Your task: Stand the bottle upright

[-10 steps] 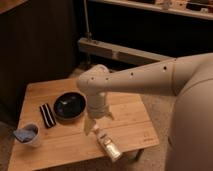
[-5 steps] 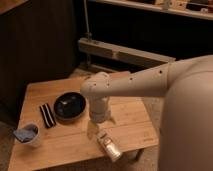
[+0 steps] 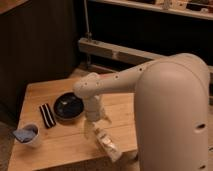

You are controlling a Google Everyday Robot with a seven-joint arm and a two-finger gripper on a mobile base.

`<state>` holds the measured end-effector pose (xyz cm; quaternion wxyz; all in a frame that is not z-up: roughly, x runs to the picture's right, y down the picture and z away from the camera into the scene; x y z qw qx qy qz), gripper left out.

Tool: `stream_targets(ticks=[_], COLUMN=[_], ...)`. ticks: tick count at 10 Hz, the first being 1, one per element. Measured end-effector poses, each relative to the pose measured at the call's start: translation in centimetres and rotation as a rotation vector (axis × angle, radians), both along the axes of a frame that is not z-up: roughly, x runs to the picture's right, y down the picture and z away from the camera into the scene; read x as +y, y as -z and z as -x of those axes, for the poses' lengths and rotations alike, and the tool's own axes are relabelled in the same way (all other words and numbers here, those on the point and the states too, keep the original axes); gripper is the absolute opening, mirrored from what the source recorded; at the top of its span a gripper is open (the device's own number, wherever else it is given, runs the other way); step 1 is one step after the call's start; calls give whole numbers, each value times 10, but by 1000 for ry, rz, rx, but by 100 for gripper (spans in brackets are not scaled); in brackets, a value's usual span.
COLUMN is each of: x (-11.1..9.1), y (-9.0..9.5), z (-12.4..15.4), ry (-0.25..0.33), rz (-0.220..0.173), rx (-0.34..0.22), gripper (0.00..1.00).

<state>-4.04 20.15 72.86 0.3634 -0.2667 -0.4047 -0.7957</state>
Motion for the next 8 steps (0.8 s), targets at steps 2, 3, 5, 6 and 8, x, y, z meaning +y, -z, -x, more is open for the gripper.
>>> stream_targets(ticks=[2,3,5,6,8], x=[6,8,9,10,13], y=[-10,-14,-24,-28,-39], z=[4,5,12,14,17], ry=[26,37,65,76,91], rz=[21,26,38,45,61], rx=[4,8,12,13,21], gripper=[80,80,80,80,80])
